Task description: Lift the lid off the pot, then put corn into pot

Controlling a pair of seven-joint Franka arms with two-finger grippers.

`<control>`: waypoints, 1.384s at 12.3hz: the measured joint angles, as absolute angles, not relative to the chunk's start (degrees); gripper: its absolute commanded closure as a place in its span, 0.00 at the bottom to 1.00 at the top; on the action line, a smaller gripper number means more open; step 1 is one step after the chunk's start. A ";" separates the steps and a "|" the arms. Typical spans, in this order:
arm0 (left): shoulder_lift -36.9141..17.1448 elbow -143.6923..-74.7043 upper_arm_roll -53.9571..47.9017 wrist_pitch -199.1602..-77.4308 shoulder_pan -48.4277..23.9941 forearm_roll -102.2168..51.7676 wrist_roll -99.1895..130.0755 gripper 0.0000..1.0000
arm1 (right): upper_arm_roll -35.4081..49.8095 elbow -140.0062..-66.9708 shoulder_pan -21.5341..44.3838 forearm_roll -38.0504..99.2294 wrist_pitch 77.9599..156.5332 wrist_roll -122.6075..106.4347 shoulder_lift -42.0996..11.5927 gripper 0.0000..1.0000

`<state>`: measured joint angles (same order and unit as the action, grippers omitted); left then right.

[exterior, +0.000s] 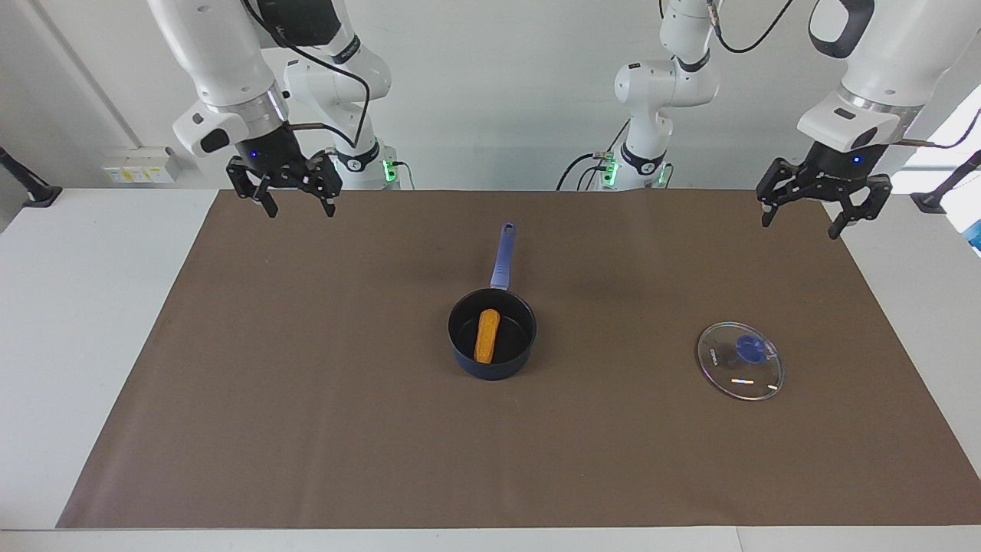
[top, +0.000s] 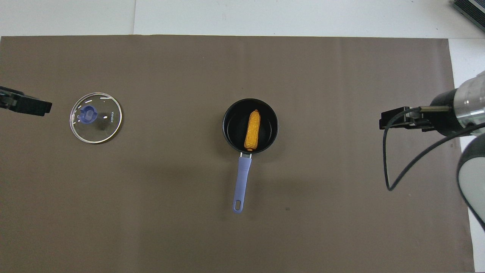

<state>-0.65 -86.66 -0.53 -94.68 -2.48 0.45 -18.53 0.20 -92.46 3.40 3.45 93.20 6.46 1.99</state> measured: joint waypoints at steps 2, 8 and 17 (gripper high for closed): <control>-0.33 -84.92 -0.59 -91.06 -2.52 0.44 -18.53 0.00 | 0.16 -90.38 1.48 3.43 89.45 3.94 1.97 0.00; 0.68 -82.32 -0.70 -86.92 -2.60 -1.01 -15.68 0.00 | 0.48 -87.12 -0.63 -0.63 84.65 -0.53 3.05 0.00; 1.54 -82.36 0.00 -82.34 -2.54 -0.25 -12.68 0.00 | -0.31 -86.36 -0.98 1.66 80.71 0.46 3.53 0.00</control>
